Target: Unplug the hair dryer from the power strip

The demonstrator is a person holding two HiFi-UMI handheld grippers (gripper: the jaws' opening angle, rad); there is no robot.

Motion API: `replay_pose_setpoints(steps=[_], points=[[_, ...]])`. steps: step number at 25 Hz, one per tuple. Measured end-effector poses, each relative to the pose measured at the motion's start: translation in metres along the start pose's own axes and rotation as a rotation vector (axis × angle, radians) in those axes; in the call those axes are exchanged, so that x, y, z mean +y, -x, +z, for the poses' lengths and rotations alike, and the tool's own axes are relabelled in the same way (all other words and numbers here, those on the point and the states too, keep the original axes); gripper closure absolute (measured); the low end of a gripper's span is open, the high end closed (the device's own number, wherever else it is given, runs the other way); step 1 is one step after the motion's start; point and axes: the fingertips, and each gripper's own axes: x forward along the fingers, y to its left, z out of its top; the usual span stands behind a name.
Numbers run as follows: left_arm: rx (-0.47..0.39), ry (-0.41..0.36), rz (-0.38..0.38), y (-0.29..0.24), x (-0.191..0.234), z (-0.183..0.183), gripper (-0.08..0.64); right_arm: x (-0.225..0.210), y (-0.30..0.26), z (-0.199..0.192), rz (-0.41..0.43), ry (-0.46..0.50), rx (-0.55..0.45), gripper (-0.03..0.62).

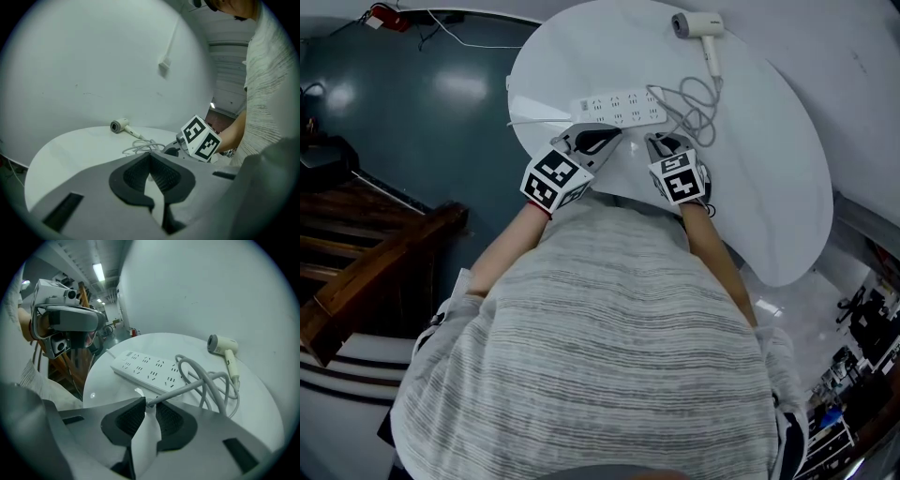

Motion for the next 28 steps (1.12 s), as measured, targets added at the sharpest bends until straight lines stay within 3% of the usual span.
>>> replay_pose_setpoints(steps=[5, 11, 18, 23, 28], points=[[-0.024, 0.006, -0.007, 0.005, -0.007, 0.008, 0.554, -0.005, 0.021, -0.001, 0.004, -0.138, -0.043, 0.501], [-0.069, 0.011, -0.022, 0.011, -0.017, 0.021, 0.554, -0.017, 0.059, -0.003, -0.041, -0.206, -0.098, 0.482], [-0.161, 0.003, -0.07, 0.021, -0.037, 0.048, 0.554, -0.012, 0.111, 0.035, -0.041, -0.201, -0.309, 0.483], [-0.215, -0.018, -0.092, 0.028, -0.049, 0.065, 0.554, 0.002, 0.147, 0.068, 0.005, -0.138, -0.474, 0.489], [-0.266, -0.029, -0.109, 0.037, -0.06, 0.08, 0.554, 0.015, 0.18, 0.091, 0.056, -0.071, -0.614, 0.534]])
